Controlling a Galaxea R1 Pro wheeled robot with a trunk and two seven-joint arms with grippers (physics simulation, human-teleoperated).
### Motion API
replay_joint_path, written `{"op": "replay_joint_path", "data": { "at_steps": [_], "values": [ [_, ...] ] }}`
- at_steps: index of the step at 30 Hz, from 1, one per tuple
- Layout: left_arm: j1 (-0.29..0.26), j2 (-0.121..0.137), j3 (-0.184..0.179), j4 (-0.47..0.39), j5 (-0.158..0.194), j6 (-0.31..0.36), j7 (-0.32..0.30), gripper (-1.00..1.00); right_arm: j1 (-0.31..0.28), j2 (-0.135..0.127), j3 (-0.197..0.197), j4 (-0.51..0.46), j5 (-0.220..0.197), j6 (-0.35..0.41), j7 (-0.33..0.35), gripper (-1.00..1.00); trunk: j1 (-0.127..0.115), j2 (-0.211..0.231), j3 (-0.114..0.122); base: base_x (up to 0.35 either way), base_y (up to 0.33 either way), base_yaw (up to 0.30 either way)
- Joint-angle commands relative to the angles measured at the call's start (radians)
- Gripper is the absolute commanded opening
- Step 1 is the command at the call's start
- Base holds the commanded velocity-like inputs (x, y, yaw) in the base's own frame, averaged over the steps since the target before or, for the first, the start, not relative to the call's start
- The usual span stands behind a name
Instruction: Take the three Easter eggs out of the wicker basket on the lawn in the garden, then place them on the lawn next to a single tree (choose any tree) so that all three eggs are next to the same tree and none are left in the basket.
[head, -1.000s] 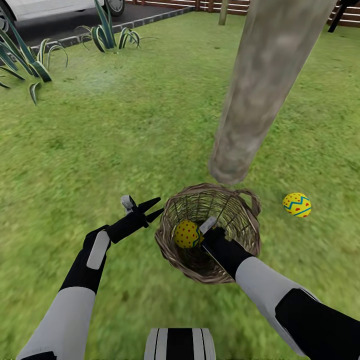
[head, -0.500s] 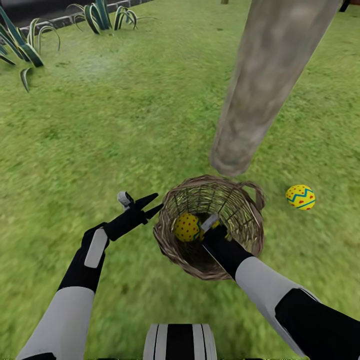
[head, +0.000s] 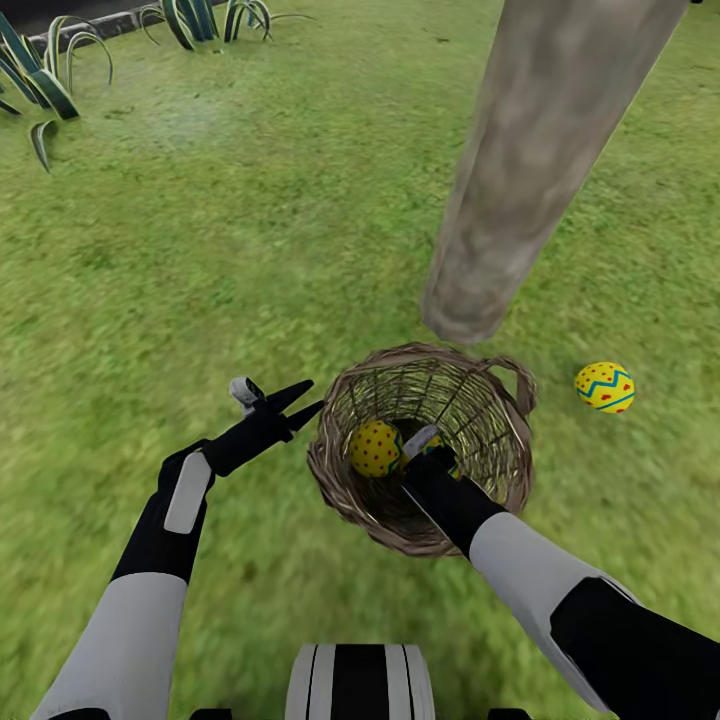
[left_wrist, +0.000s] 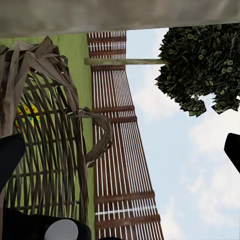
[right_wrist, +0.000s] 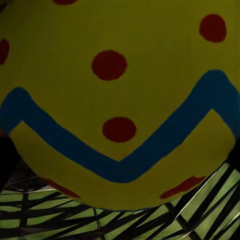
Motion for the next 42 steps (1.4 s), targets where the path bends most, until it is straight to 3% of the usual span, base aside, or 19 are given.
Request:
{"op": "replay_joint_path", "data": {
  "at_steps": [1,4,10,42],
  "values": [
    [-0.001,-0.001,0.002,0.094,-0.043,-0.020,0.003,1.00,0.000,-0.001,0.007,0.026,0.014,-0.041,0.001,-1.00,0.001,0.000,-0.001,0.000,0.000,0.000],
    [-0.001,-0.001,0.000,0.094,-0.043,-0.019,0.003,1.00,0.000,-0.001,0.007,0.026,0.013,-0.041,0.001,-1.00,0.002,-0.001,-0.012,0.000,0.000,0.000],
    [-0.001,-0.001,0.001,0.094,-0.043,-0.019,0.003,1.00,0.000,-0.001,0.007,0.026,0.013,-0.041,0.001,-1.00,0.002,-0.001,-0.012,0.000,0.000,0.000],
    [-0.001,-0.001,-0.001,0.089,-0.044,-0.012,0.005,1.00,0.000,0.000,0.010,0.026,0.013,-0.039,0.007,-1.00,-0.012,0.007,0.111,0.000,0.000,0.000]
  ]
}}
